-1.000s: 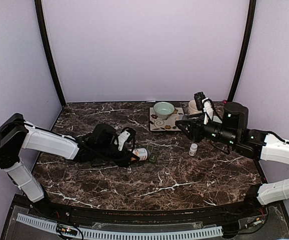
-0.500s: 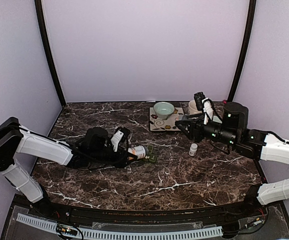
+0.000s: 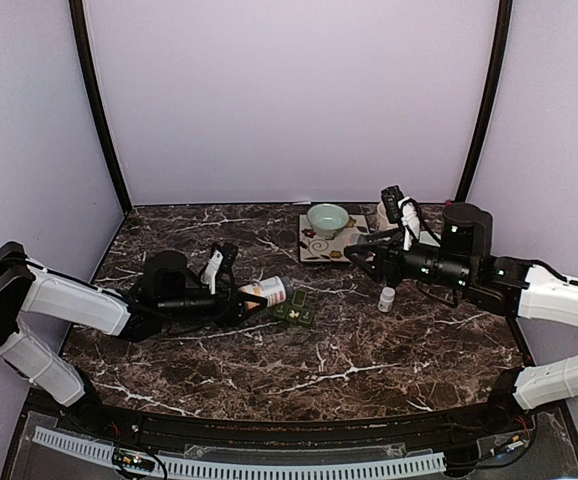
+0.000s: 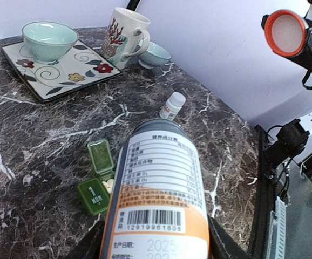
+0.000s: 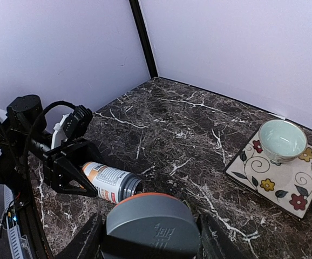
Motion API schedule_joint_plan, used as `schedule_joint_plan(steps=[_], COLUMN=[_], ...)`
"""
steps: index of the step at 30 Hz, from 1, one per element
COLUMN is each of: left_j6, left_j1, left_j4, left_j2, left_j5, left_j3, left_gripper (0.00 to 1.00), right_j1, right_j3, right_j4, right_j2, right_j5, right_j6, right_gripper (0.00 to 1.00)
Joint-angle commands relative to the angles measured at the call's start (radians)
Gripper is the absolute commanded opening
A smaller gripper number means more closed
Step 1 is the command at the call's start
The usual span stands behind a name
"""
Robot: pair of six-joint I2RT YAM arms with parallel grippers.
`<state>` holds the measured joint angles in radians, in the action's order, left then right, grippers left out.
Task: Sort the pills into containers
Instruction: Close the lid of the pill bottle on the pill bottle.
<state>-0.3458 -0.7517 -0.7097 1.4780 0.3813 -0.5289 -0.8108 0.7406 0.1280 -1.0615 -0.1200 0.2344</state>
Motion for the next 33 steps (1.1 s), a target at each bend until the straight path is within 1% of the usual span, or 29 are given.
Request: schedule_joint_plan(steps=[1,6,9,12,18,27,33], left_j6=[-0.080,-0.164,-0.231,-0.284,-0.401,-0.653,-0.704], left_j1=[0.041,0.072,0.079,0.081,0.098,0.129,0.130], left_j4=[-0.152,-0.222,-0.280,-0.322,-0.438,-0.736,-0.787], left_j2=[-0.031,0.004,0.041,0.071,0.122,0.233,0.268], left_j5=[0.181,0.343,0.470,0.533,0.622,0.731,0.763], left_j3=[0.009,-0.022,-0.052,-0.079,-0.116,-0.145,-0.166], left_gripper=[0.00,0.00,0.00,0.00,0.00,0.00,0.00], right_j1=[-0.006,-0.017,-0.023,-0.029,-0.047,-0.073,-0.087], right_j3=[0.043,0.049,0.050,0.049,0.059,0.078,0.101], right_j4=[0.031,0.042,0.057,0.080,0.097,0.091,0.062], right_j2=[-0.009,-0.012,-0.013,-0.015,-0.035,-0.071,-0.101], right_j5=[-0.068,-0.107,-0.128,-0.152,-0.191,-0.249,-0.289], right_j6=[0.009,0.014,0.023,0.035,0.051,0.060,0.052], right_gripper=[0.03,0.03,0.03,0.03,0.03,0.03,0.03])
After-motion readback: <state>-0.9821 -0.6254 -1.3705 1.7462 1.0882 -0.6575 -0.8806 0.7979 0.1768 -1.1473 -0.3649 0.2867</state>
